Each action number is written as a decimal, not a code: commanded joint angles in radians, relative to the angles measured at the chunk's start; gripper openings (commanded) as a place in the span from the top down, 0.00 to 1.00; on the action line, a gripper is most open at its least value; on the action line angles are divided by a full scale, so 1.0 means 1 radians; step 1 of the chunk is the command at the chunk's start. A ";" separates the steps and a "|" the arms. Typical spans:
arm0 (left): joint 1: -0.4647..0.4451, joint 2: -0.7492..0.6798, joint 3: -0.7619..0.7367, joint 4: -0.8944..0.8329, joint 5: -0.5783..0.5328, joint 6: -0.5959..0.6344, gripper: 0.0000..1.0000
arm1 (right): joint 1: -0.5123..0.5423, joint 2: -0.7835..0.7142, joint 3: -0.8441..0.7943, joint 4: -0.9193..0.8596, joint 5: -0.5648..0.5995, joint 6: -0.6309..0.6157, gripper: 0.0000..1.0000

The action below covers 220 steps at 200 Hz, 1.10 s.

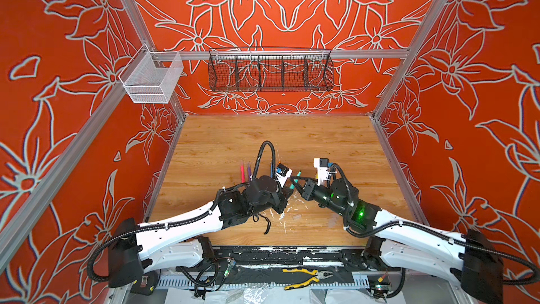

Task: Insert the pens into the pen caps
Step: 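Raise the green marker toward the right gripper while the right gripper approaches it, then move the right gripper down over a translucent cap near the robot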

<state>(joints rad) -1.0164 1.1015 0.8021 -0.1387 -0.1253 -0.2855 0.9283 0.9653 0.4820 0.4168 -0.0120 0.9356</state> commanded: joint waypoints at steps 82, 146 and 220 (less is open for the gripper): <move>-0.005 0.040 -0.003 0.061 -0.022 0.027 0.67 | 0.055 0.008 0.037 0.035 0.062 0.008 0.93; -0.004 0.034 -0.002 0.042 -0.097 -0.002 1.00 | 0.060 -0.009 0.041 -0.024 0.079 -0.029 0.64; 0.323 -0.009 -0.090 -0.030 -0.058 -0.156 1.00 | 0.076 -0.176 0.083 -0.663 0.173 -0.096 0.48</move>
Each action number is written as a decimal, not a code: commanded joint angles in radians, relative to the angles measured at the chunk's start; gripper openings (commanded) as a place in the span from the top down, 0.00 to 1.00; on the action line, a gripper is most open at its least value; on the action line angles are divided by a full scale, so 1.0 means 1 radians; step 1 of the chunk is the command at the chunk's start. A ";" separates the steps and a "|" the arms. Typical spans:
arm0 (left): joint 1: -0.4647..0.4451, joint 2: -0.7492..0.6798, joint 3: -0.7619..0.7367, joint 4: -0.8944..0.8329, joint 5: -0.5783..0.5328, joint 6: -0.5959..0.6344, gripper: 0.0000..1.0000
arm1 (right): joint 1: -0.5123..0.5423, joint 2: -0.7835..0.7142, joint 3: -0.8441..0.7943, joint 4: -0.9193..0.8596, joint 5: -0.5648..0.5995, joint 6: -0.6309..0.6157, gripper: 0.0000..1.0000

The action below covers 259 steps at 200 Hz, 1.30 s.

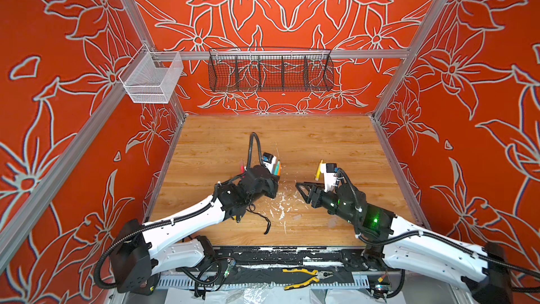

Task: Insert the pens into the pen caps
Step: 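Move the right gripper down over a translucent cap near the robot, then close the right gripper on the translucent cap and grasp it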

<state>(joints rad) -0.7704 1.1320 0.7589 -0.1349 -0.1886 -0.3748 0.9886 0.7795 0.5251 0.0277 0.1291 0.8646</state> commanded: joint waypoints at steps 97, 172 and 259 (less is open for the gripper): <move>0.091 -0.061 -0.079 -0.015 -0.017 -0.042 1.00 | 0.171 0.441 0.109 -0.467 -0.032 -0.007 0.81; 0.091 -0.120 -0.092 -0.035 -0.019 -0.048 1.00 | 0.185 0.534 0.073 -0.397 0.015 0.017 0.84; 0.090 -0.181 -0.106 -0.055 -0.038 -0.047 1.00 | 0.165 0.738 0.199 -0.460 0.169 0.005 0.88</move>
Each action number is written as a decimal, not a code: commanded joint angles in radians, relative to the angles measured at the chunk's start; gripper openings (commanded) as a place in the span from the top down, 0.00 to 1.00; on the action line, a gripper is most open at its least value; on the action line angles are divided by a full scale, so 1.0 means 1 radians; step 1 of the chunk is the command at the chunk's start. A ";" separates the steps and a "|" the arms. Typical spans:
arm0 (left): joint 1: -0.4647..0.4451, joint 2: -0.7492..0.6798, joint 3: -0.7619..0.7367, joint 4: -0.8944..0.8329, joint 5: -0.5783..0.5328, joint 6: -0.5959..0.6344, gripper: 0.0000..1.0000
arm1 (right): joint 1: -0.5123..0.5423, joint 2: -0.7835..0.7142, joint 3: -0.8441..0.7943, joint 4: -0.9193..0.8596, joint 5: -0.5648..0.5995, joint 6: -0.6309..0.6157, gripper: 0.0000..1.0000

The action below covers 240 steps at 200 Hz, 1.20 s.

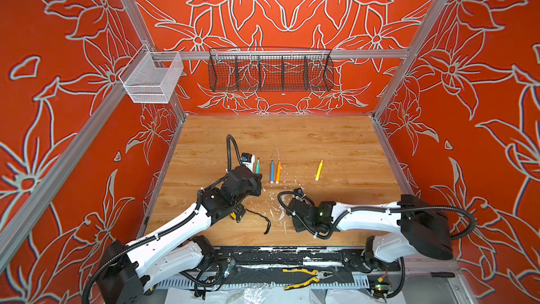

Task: Insert the pens into the pen caps
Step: 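Close the right gripper on the translucent cap and grasp it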

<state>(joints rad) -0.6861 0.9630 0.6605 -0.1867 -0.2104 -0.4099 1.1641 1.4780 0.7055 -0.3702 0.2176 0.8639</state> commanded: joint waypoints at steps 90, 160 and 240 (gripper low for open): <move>0.007 -0.033 -0.002 -0.020 -0.009 -0.007 1.00 | -0.017 -0.048 0.039 -0.102 0.148 0.001 0.88; 0.007 -0.068 -0.012 -0.024 -0.011 -0.008 1.00 | -0.008 -0.107 0.022 -0.021 0.097 0.028 0.48; 0.007 -0.096 -0.022 -0.036 -0.009 -0.010 1.00 | -0.008 0.089 0.114 -0.056 0.112 0.031 0.40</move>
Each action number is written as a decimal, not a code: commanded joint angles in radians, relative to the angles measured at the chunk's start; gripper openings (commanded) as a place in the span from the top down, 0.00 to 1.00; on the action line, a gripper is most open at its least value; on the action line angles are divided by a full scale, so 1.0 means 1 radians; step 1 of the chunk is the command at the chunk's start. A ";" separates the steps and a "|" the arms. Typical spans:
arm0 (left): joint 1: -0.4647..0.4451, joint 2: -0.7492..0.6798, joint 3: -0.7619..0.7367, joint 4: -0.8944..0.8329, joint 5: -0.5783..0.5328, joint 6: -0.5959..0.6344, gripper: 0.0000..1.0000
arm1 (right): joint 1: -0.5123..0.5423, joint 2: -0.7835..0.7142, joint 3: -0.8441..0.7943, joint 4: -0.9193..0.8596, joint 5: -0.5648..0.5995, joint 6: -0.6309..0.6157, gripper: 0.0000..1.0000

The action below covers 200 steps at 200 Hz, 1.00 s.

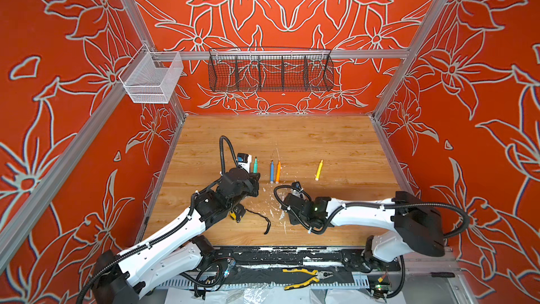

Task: Insert the pens into the pen caps
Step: 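Close the right gripper on the translucent cap and grasp it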

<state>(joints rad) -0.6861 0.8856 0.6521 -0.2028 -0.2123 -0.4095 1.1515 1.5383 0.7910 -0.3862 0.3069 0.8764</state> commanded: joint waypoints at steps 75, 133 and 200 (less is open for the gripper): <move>0.007 -0.017 -0.022 -0.012 -0.006 -0.016 1.00 | 0.011 -0.003 -0.014 -0.071 0.026 0.044 0.52; 0.006 -0.011 -0.020 -0.010 0.001 -0.022 1.00 | 0.013 0.016 -0.027 -0.045 0.012 0.049 0.67; 0.007 -0.039 -0.026 -0.021 0.004 -0.024 1.00 | 0.011 0.044 -0.036 -0.026 0.010 0.063 0.72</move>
<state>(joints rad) -0.6861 0.8654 0.6373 -0.2195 -0.2111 -0.4206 1.1587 1.5562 0.7750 -0.4019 0.3073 0.9100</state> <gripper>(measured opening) 0.137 0.287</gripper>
